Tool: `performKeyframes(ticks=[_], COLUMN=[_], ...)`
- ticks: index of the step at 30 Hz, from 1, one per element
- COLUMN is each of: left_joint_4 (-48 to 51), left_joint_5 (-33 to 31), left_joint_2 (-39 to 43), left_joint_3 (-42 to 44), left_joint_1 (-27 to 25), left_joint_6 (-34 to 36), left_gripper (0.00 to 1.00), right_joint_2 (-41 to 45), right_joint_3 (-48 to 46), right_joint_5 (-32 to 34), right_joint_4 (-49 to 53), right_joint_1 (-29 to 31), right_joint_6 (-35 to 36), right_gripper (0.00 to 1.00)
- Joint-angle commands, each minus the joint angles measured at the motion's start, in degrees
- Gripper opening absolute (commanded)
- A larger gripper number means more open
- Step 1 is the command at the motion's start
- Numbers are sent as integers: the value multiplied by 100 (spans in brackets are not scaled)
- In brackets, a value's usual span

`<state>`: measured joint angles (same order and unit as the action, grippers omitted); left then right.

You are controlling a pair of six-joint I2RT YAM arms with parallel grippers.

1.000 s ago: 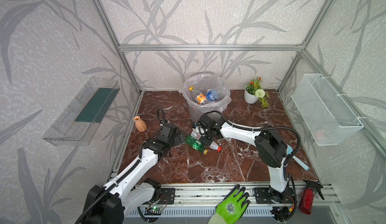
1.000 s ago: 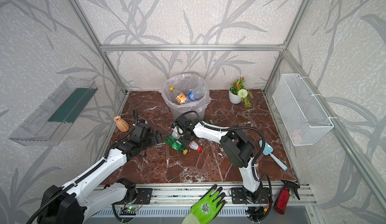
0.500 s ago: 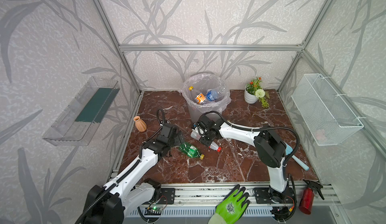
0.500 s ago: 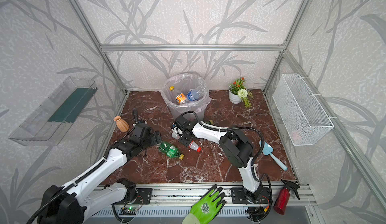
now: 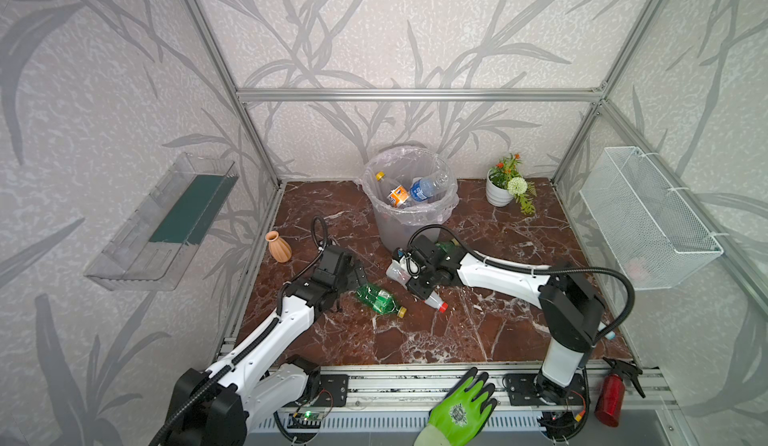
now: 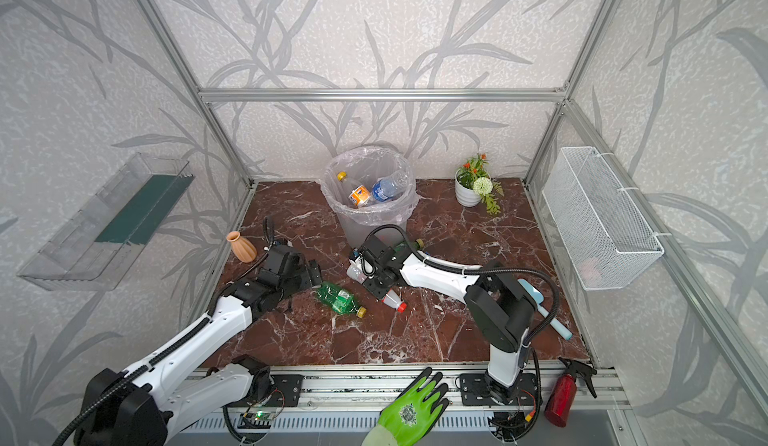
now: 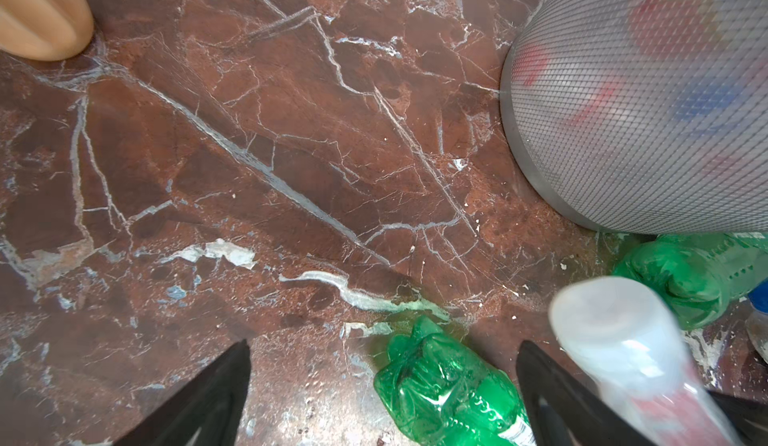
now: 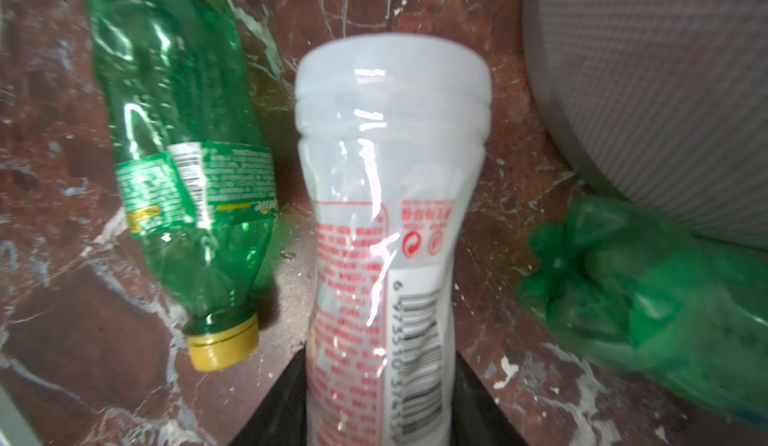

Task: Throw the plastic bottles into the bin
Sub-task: 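Carry the white bottle over the bin with the right gripper and drop it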

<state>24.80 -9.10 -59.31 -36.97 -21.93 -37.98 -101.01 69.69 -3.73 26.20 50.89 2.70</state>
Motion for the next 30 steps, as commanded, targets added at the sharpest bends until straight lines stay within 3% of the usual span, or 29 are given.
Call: performKeyframes(ticks=[1, 9, 16, 19, 24, 30], left_joint_4=[-71, -145, -132, -128, -144, -142], left_joint_5=[-48, -112, -195, -194, -146, -116], left_joint_2=[60, 7, -8, 6, 31, 103], left_joint_3=[94, 37, 5, -3, 1, 14], left_joint_1=[31, 40, 49, 49, 57, 53], left_joint_6=[-113, -173, -286, -348, -412, -456], left_gripper=[99, 99, 99, 99, 99, 99], right_joint_2=[713, 2617, 4772, 5319, 5218, 3757], right_joint_3=[-399, -1660, -2442, -2557, -2094, -839], right_joint_5=[-382, -650, 917, 1233, 1051, 478], right_joint_4=[-518, -1699, -3597, -4712, -5983, -6492], right_joint_1=[67, 69, -80, -301, -816, -1098], right_joint_6=[-169, -224, 59, 335, 467, 186], right_gripper=[49, 49, 47, 47, 48, 49])
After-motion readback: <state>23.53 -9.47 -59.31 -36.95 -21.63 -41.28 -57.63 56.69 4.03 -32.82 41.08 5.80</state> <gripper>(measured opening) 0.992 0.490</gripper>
